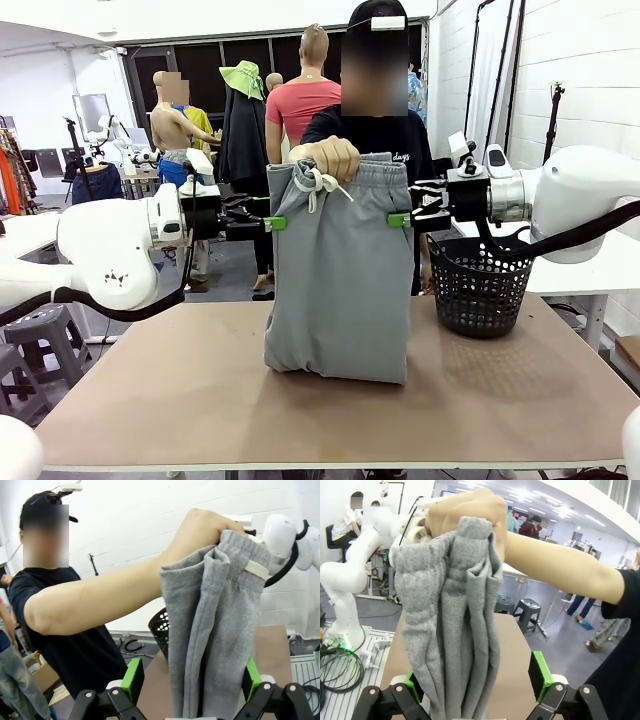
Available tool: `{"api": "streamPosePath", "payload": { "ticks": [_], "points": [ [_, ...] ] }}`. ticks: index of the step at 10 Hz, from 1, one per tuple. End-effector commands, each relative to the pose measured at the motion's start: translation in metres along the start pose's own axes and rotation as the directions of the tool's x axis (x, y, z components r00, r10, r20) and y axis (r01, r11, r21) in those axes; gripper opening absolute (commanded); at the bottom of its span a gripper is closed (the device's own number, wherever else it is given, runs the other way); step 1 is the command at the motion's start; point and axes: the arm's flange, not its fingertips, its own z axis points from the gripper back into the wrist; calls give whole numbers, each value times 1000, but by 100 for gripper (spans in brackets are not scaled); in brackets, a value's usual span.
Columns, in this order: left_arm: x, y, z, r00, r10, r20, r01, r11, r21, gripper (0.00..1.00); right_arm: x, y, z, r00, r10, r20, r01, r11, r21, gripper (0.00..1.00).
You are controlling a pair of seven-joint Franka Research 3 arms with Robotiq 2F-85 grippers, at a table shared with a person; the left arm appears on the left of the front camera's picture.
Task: Fold the training pants.
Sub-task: Release the ends of the Training pants and then grab the overlapped ends.
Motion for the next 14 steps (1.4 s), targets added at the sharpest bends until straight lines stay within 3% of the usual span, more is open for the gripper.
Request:
{"api": "streamPosePath", "payload": {
  "ticks": [1, 8, 11, 14],
  "points": [
    [8, 11, 0, 999, -43, 3, 43, 996, -76, 100, 4, -7, -4, 999, -29, -24, 30, 998, 56, 100],
    [9, -8, -9, 1000, -1, -21, -3, 977, -214, 100, 2, -1, -21, 999, -41, -22, 43, 993, 106, 100],
    [5, -14, -28, 998, 57, -20, -60, 982, -179, 100, 4, 1, -30, 999, -48, -14, 49, 989, 143, 100],
    [-1, -20, -51, 999, 12, -48, -16, 997, -73, 100, 5, 0, -35, 999, -48, 11, 46, 991, 125, 100]
  ]
}}
